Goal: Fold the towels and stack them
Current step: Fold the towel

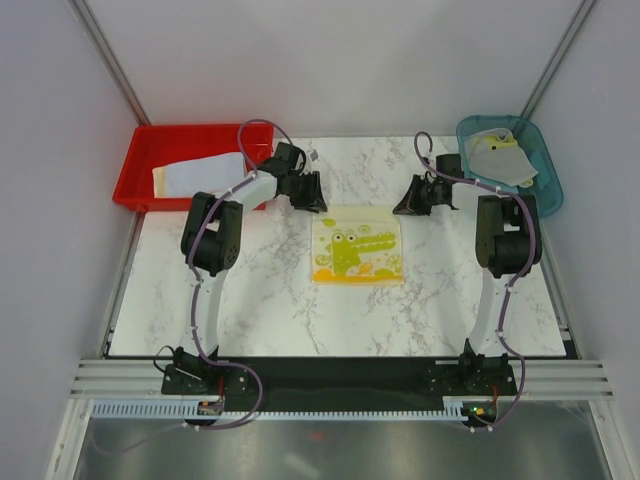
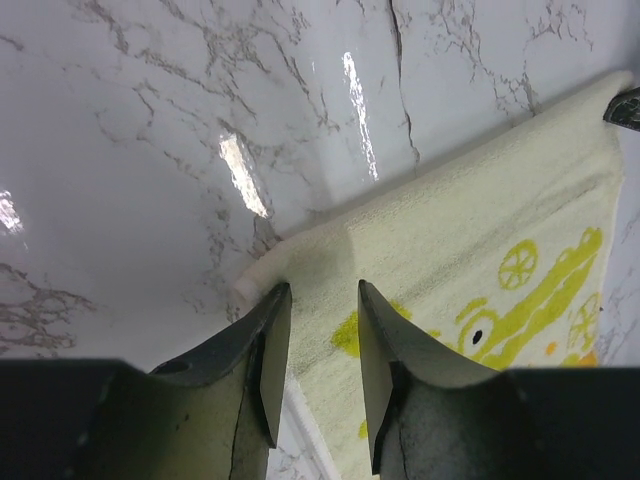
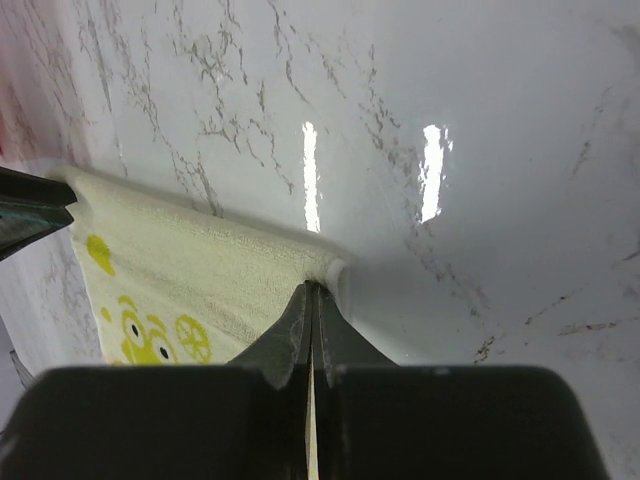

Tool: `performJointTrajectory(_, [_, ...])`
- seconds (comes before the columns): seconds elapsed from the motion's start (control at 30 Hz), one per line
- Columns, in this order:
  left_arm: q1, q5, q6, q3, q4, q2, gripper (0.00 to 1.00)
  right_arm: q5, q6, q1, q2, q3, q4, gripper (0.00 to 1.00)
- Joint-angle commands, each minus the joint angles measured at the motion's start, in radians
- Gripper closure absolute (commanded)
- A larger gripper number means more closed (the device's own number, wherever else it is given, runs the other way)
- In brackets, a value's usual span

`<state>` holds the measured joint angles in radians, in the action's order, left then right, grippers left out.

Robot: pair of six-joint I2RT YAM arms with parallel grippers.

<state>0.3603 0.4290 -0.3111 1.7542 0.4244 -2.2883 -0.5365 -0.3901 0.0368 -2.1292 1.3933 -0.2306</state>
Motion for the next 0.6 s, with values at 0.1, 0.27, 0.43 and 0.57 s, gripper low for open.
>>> performJointTrajectory(0.1, [-0.023, -0.007, 0.079, 0.053, 0.024, -0.043, 0.58, 0.129, 0.026, -0.020, -0.038, 0.007, 0.022, 1.00])
performJointTrajectory(0.27, [-0.029, 0.083, 0.087, 0.074, 0.028, -0.030, 0.55, 0.101, 0.046, -0.015, -0.005, 0.007, 0.033, 0.94])
performJointTrajectory(0.43, [-0.030, 0.229, 0.092, 0.123, 0.028, 0.024, 0.48, 0.001, 0.082, -0.011, 0.080, 0.047, 0.010, 0.82])
performJointTrajectory(0.57, [-0.034, 0.203, 0.148, 0.128, 0.043, 0.081, 0.43, -0.019, 0.143, -0.012, 0.097, 0.096, -0.055, 0.71])
